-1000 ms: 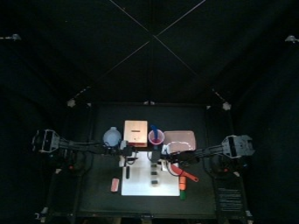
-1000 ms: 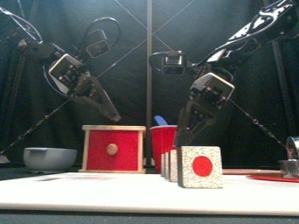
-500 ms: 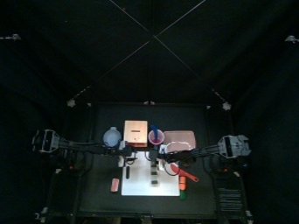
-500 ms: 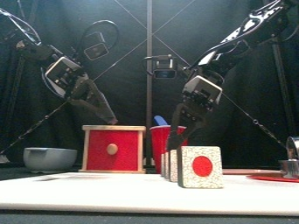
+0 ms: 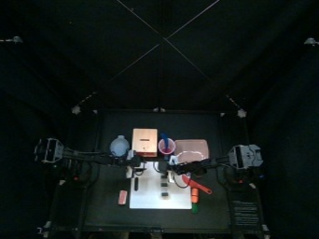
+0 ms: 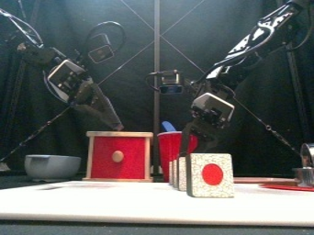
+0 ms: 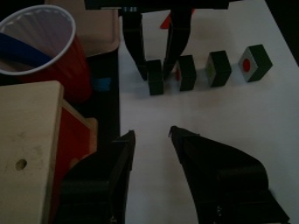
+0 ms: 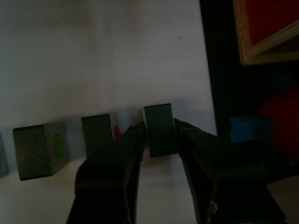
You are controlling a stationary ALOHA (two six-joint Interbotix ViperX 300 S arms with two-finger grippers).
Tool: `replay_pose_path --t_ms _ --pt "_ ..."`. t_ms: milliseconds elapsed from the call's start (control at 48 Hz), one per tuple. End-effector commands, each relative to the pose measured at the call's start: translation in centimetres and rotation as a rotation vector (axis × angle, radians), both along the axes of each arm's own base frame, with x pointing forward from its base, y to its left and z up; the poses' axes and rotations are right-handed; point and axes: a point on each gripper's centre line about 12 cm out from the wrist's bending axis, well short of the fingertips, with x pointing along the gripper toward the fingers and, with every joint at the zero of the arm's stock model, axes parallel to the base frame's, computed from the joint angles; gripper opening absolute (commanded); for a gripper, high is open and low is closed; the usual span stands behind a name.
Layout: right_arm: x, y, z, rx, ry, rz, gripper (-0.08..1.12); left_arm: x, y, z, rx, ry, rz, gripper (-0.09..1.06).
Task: Place sushi on board then cut the sushi with the knife then place the pieces on the plate
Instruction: Place the 4 sushi pieces on the plate
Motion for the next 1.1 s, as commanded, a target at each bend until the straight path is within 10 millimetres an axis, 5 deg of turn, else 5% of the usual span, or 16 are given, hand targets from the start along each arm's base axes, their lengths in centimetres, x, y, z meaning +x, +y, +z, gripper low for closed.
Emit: replay_pose_path --t_ms 21,312,500,875,1104 --pt "-1.2 -0.9 3.0 0.006 -0.048 -0.047 0.53 0.3 0.1 0.7 0.0 -0.029 0.004 0.78" --pt "-7.7 -4.4 7.0 -0.001 -0.071 -0.208 0.54 0.3 0.2 0.8 0.002 -0.029 0.003 0.78" --pt "-10.2 -7.9 6.0 0.051 -0.073 -0.368 0.54 0.3 0.2 0.8 0.005 -0.029 0.004 0.78" --pt "-9.7 -10.7 0.2 0.098 0.009 -0.44 0.64 0.3 0.3 0.7 0.003 -0.026 0.008 0.78" --pt "-9.3 -11.1 1.2 0.056 0.029 -0.426 0.77 0.4 0.3 0.7 0.003 -0.029 0.007 0.78"
